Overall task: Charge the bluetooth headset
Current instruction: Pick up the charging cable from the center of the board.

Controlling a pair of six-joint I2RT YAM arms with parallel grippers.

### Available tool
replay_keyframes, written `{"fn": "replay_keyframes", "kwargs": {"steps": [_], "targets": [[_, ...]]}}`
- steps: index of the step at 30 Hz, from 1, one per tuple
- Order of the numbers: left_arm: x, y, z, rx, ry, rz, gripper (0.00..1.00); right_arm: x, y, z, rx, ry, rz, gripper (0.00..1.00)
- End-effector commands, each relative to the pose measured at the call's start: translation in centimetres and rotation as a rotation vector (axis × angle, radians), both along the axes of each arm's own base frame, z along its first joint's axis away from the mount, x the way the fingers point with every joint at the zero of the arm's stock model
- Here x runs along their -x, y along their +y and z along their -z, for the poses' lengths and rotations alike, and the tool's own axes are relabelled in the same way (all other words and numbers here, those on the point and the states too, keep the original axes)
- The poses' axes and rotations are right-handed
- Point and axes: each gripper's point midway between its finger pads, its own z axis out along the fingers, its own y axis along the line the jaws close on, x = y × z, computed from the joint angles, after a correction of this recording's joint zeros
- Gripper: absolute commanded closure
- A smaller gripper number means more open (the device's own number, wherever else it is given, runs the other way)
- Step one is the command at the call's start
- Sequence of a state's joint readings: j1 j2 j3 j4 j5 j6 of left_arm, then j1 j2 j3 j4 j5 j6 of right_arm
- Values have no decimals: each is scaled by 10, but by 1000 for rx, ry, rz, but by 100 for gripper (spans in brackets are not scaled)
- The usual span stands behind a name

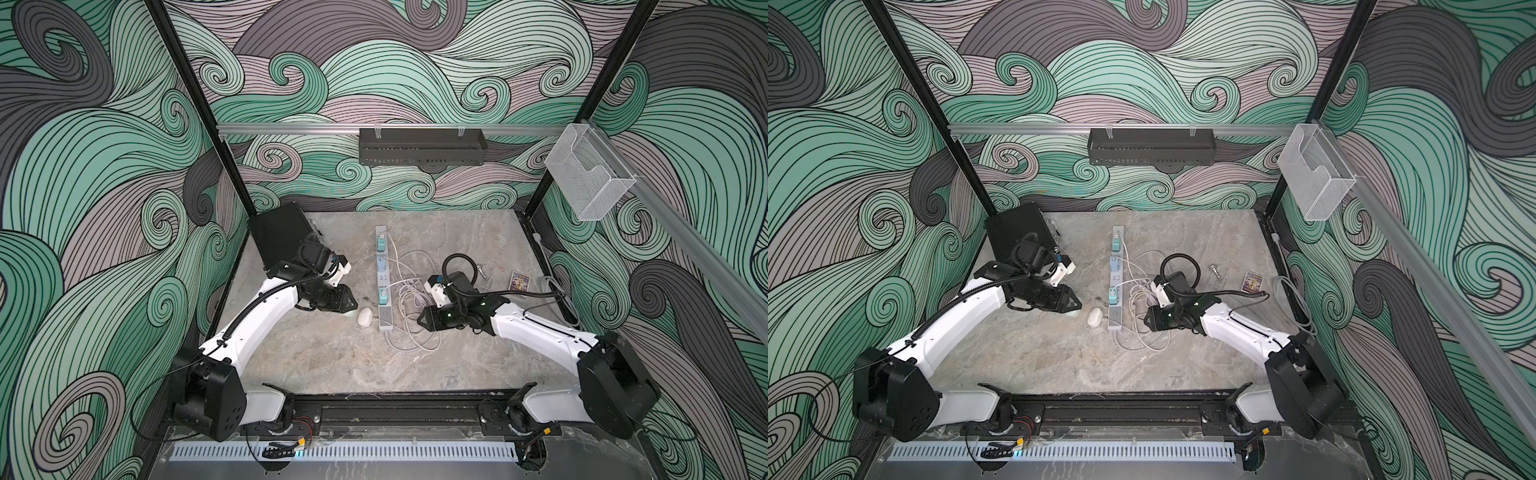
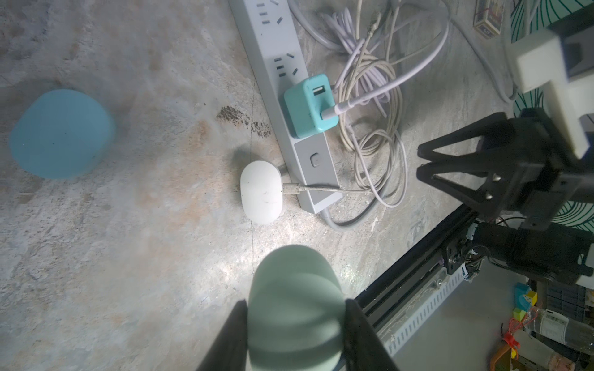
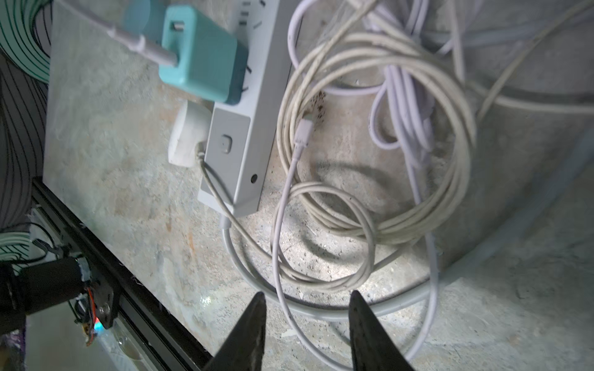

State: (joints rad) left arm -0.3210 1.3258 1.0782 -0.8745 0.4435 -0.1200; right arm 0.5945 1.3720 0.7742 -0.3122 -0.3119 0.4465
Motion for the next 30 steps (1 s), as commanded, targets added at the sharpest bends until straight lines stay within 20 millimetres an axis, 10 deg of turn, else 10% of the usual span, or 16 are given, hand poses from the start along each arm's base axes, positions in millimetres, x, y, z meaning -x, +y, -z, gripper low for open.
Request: {"fn": "replay_keyframes", "kwargs": {"steps": [1,17,30], "targets": [[1,4,-3,-8,-19,1,76,-13,4,-20,-95,43,107,58],[2,5,4,-15,-17,10,77,-40,39,2,-168,78,110,78],[3,7,8,-23,-15,18,77,-62,47,26,-244,99,143,71]]}}
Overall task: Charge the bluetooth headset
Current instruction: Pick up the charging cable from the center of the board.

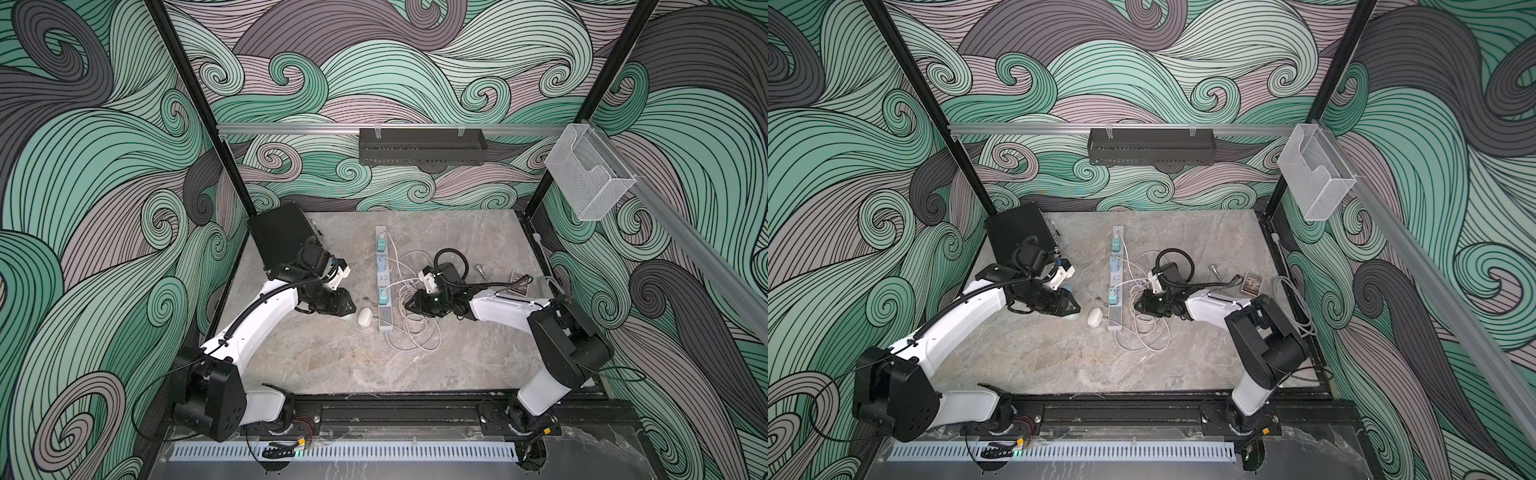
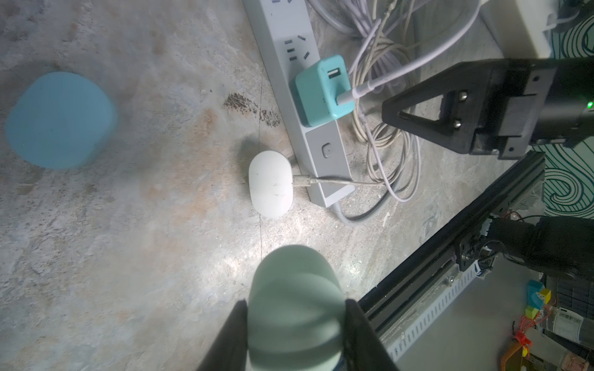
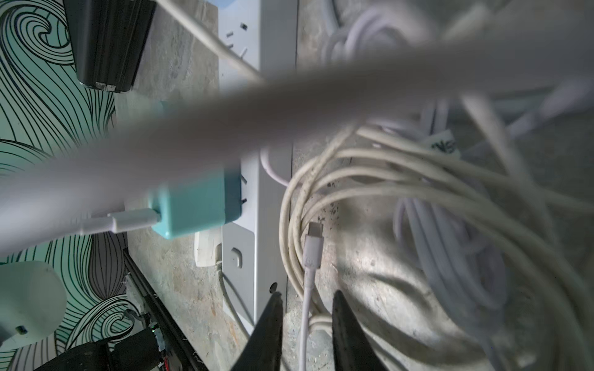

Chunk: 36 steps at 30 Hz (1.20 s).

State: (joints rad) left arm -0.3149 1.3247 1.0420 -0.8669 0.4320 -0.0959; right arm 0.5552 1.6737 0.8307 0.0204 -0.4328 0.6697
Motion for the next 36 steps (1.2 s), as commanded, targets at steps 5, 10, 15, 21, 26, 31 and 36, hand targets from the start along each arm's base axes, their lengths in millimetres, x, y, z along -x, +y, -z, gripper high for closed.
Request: {"fn": "replay_keyframes", "kwargs": {"steps": [5,10,15,21,26,31,36], "targets": [[-1,2,-3,0,-21,5,77,-8,14,1,-88,12,-17,74],[0,2,-3,-2,-23,7,77,-5,12,8,-90,30,-9,76],[1,3,-3,-1,-20,2,77,-2,10,15,-94,56,-4,75],[0,3,-5,-1,-27,-2,77,-2,6,20,-76,65,7,78],[1,4,-4,-4,-23,-5,77,1,5,26,-64,83,4,78],[1,4,-3,-6,-23,-6,77,5,5,33,-66,101,-2,78],[1,4,-3,-6,-24,-5,77,5,7,36,-75,105,-13,78]]}}
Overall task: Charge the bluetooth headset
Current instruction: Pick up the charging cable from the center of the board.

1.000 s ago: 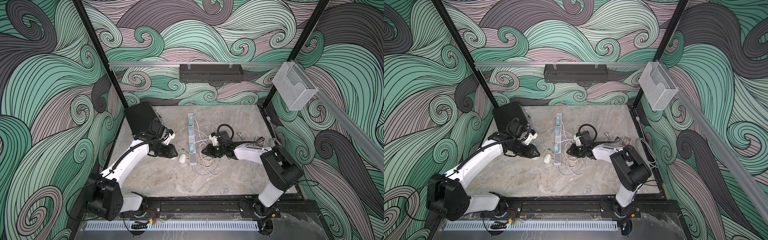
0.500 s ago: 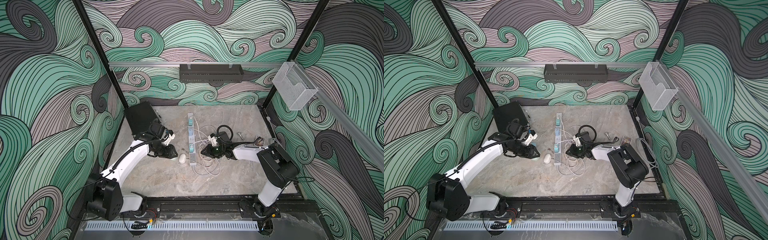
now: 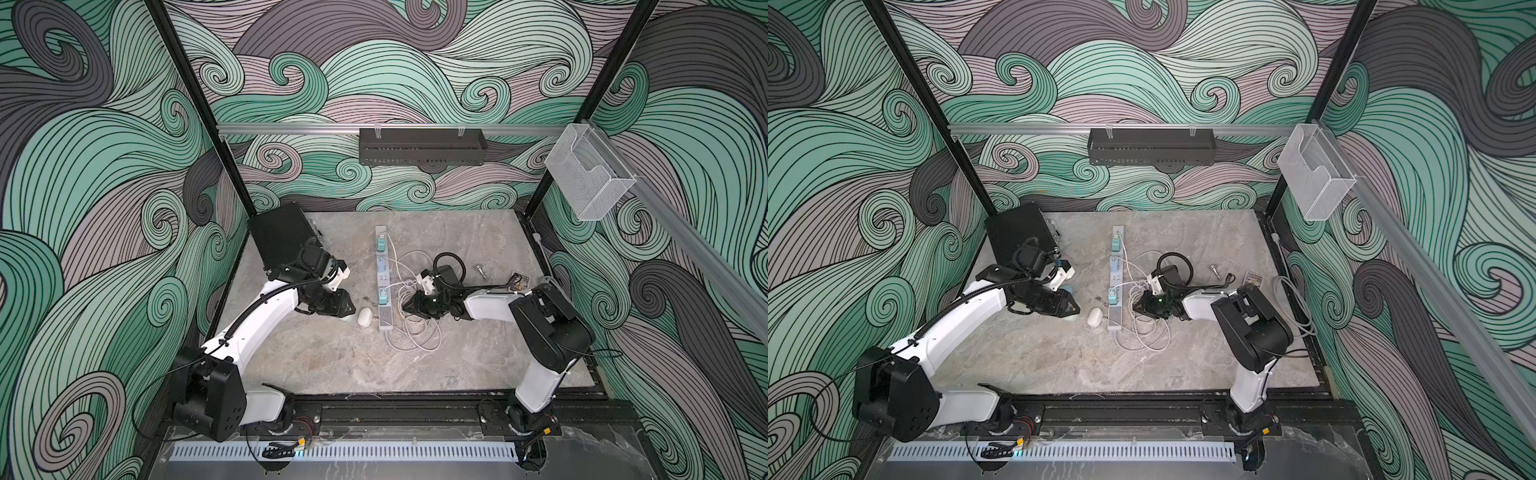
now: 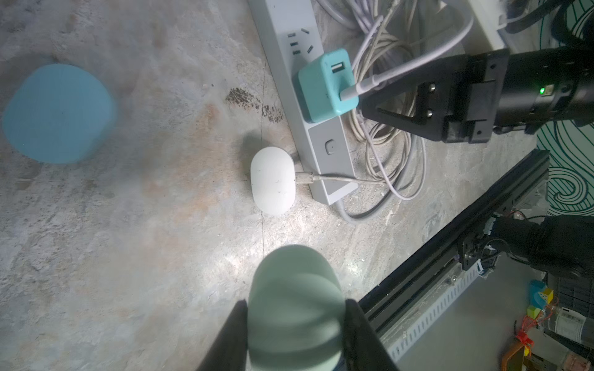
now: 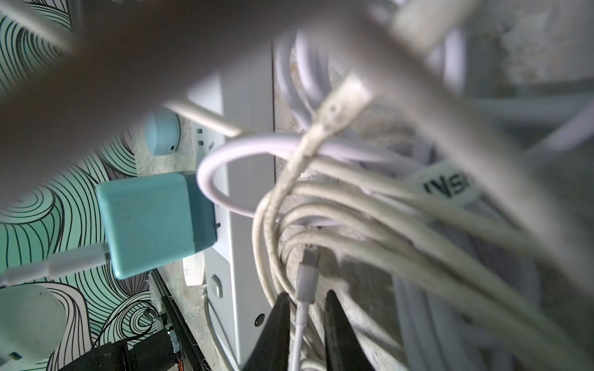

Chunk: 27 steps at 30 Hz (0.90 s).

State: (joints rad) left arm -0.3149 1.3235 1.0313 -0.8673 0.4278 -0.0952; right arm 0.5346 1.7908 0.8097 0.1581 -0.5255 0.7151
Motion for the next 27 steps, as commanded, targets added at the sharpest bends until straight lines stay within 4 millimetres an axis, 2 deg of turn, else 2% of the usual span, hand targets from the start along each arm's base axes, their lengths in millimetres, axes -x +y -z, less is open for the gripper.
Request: {"fn": "replay_keyframes", "kwargs": {"steps": [1,9,16,21,27], "targets": [[-1,3,-6,-1,-29,-5,77,7,0,10,-5,36,-13,78],[-2,3,-6,0,-31,-6,77,13,3,10,21,-9,-95,75],[-4,3,-6,-3,-37,-4,77,18,0,7,99,-50,-123,79],[-4,3,-7,-1,-39,-2,77,22,6,5,148,-77,-164,78],[-3,3,-7,-2,-41,-1,77,26,6,11,222,-77,-166,78]]}}
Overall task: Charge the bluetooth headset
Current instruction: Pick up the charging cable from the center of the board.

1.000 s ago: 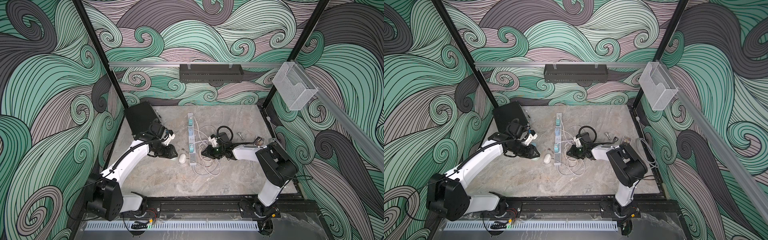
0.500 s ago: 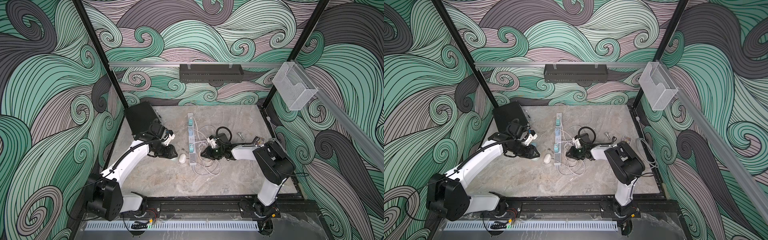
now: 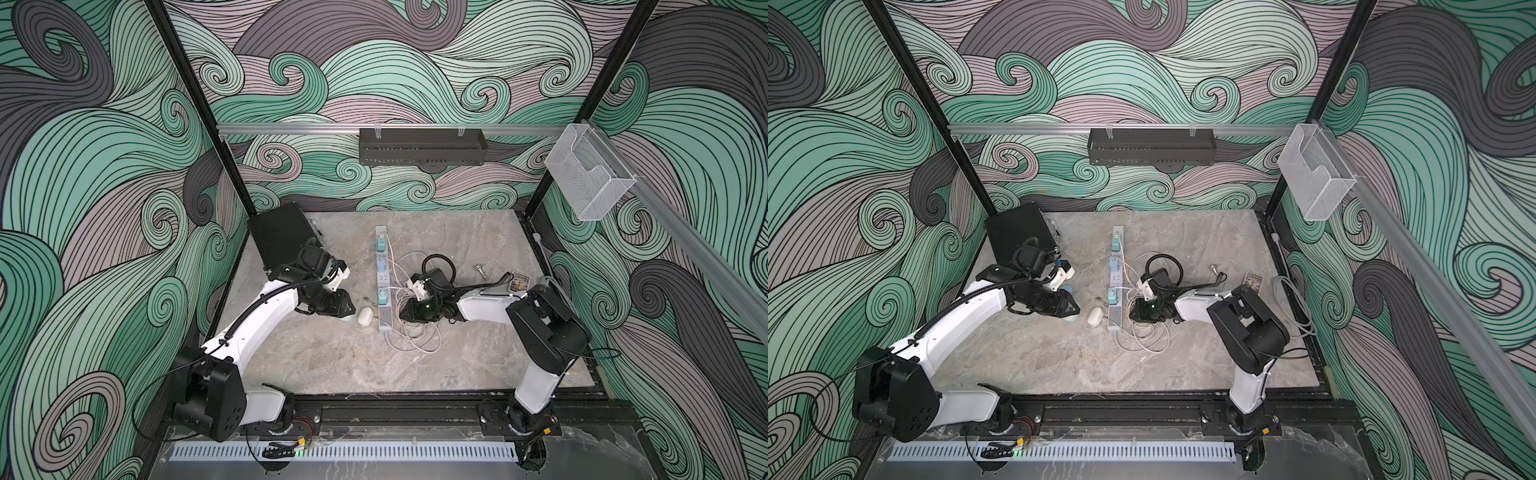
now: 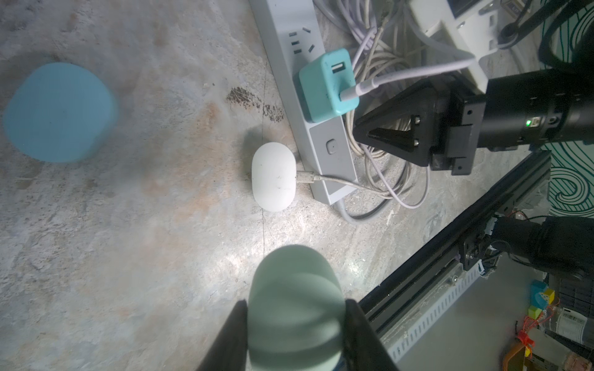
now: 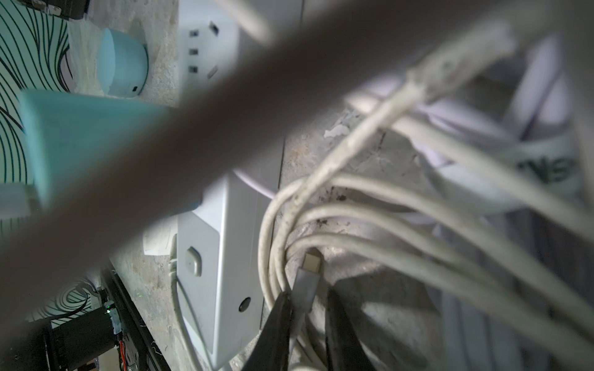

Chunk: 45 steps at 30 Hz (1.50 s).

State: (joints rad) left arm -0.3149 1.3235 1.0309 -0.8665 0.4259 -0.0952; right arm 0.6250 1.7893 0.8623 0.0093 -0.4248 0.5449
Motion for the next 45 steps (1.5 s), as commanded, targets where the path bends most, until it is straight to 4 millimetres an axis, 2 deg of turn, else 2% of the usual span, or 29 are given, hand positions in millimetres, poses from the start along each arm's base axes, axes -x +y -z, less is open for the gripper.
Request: {"fn": "replay_keyframes", "kwargs": {"steps": [1,4,7,16,21,28,34,39,45], "targets": [[-3,3,-7,-1,-42,-2,77,5,-6,3,85,-4,-9,78],[-3,4,-8,-3,-44,0,77,5,-6,6,97,0,-4,73],[-2,4,-6,-3,-39,1,77,5,-5,6,102,-2,-1,71],[-2,4,-5,-3,-36,-4,77,6,-23,14,317,-75,-11,83],[-3,3,-5,-1,-37,-5,77,7,-29,12,351,-102,-14,87],[-4,3,-7,3,-39,-11,77,8,-16,-14,237,-152,-55,98],[-5,0,-12,28,-55,-14,77,16,-10,-46,66,-182,-82,100],[-6,-21,-22,164,-86,27,78,32,-5,-72,-95,-214,-168,100],[-6,-47,-44,288,-245,155,79,56,5,-100,-244,-198,-283,100]]}}
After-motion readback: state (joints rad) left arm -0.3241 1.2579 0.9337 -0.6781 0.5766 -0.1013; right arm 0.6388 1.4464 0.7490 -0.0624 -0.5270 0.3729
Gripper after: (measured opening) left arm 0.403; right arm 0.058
